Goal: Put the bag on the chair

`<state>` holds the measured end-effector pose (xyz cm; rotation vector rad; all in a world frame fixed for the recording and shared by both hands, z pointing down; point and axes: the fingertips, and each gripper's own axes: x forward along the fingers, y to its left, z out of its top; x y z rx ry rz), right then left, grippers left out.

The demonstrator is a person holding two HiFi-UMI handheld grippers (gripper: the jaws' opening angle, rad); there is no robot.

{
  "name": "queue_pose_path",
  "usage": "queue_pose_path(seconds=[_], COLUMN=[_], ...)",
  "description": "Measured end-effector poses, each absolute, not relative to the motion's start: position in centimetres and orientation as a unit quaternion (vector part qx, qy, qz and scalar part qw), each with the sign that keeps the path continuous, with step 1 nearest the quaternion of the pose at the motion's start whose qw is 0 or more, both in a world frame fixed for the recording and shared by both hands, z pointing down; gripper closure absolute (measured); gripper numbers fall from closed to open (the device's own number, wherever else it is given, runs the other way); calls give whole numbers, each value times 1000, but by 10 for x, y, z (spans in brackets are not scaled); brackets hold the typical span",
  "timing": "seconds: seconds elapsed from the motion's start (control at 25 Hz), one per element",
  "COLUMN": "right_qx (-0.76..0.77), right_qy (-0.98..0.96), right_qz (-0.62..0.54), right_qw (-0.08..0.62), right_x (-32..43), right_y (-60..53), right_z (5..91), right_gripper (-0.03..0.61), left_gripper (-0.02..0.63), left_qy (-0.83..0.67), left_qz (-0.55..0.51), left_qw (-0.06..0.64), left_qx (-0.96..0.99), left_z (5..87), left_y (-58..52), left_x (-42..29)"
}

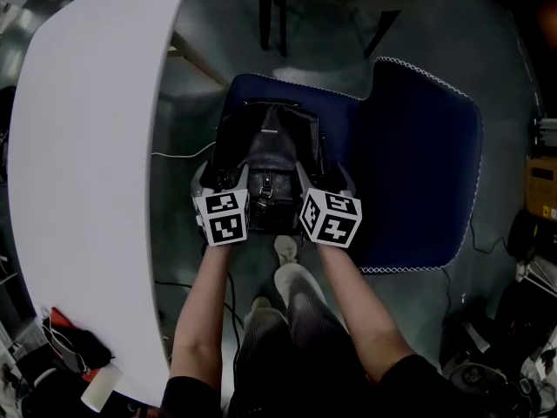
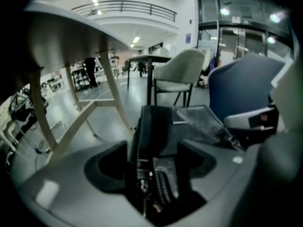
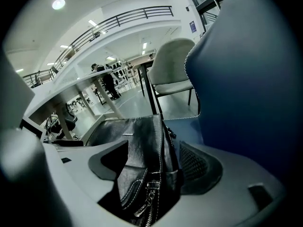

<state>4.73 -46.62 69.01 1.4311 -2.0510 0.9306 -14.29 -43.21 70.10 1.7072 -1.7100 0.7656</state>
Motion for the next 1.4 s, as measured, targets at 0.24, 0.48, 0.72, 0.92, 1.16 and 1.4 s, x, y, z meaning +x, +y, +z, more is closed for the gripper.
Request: queue_pose_path(seconds=[0.24,0.48,0.72,0.92,1.16,1.4], right_qx=[515,531,540,557,559,555], right_qy=[-750,-759,-765,-760,-761,-764], right_qz=[330,296,274,256,257,261], right_qw=[250,233,217,217,206,200], right_x=[41,36,28,35,46,57], right_y=[-460,-457,-435,-410,-384,-359], right_z=[682,653,619,593,567,546], right_gripper=[274,380,450,533,578,578], left_gripper=[297,405,453,513,551,563], left_qy=[-656,-662,-659,-660,-669,-666], left_qz=[279,230,186,180,170,173], left_qw=[283,273,278,274,265,262], left_qx=[642,659,674,676,673,677], left_z=[686,647,608,583,550,526], left_y=[-422,-415,-401,-371,-340,-306], left_x=[-143,-144,-135,-136,-141,-134])
